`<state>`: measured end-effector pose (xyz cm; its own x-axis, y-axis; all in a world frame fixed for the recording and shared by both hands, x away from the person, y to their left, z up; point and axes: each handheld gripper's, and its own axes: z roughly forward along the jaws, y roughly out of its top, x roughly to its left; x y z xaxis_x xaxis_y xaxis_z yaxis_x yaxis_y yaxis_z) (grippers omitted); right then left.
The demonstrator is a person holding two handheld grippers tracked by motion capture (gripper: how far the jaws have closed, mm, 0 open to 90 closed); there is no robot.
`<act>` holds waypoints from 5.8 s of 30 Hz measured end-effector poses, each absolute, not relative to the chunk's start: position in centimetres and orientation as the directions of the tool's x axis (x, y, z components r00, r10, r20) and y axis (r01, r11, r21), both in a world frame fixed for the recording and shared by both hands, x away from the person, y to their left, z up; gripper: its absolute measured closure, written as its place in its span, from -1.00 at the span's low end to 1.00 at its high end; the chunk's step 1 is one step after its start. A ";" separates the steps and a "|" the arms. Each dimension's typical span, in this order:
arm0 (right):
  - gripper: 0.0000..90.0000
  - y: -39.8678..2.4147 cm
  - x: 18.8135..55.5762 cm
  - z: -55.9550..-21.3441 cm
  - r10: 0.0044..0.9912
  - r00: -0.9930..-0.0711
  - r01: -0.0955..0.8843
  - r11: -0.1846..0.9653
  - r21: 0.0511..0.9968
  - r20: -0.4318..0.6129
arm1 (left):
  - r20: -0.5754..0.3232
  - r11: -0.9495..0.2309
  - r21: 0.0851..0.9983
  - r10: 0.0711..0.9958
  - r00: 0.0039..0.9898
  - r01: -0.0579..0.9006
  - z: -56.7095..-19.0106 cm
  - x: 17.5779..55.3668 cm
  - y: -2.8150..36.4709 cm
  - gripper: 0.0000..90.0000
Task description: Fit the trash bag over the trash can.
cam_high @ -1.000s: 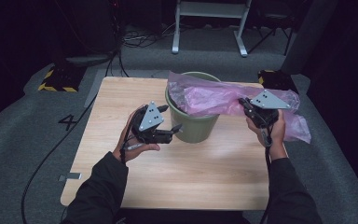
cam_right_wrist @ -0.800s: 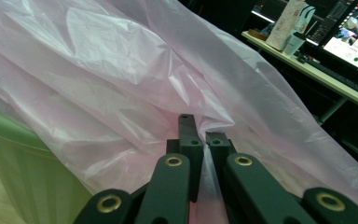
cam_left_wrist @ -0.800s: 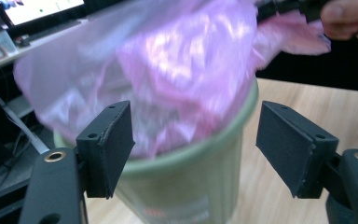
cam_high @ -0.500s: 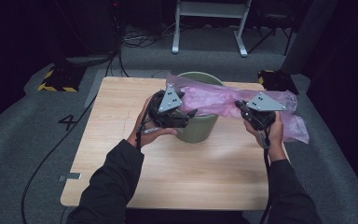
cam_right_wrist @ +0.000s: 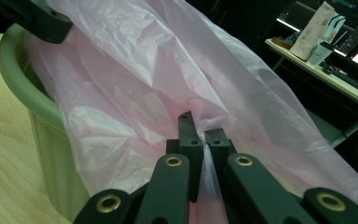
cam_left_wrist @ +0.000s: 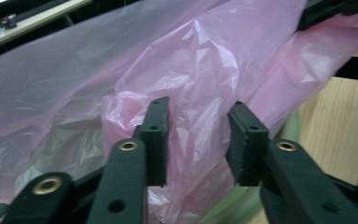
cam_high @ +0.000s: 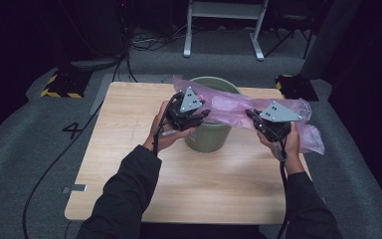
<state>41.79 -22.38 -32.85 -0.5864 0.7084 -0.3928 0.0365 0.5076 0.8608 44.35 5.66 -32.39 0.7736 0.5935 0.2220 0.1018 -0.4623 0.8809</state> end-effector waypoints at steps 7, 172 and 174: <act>1.00 -21.8 41.9 -32.8 0.693 -0.601 0.036 0.521 0.853 -0.398 | 0.235 -0.509 0.845 0.627 0.743 0.163 -33.1 46.0 5.3 0.44; 0.80 -19.8 38.4 -30.4 0.555 -0.738 -0.014 0.556 0.831 -0.384 | 0.269 -0.547 0.832 0.547 0.793 0.095 -32.1 45.9 4.6 0.67; 0.59 -19.9 38.4 -30.3 0.564 -0.738 -0.009 0.540 0.841 -0.370 | 0.272 -0.543 0.833 0.562 0.781 0.101 -32.1 46.1 5.1 0.87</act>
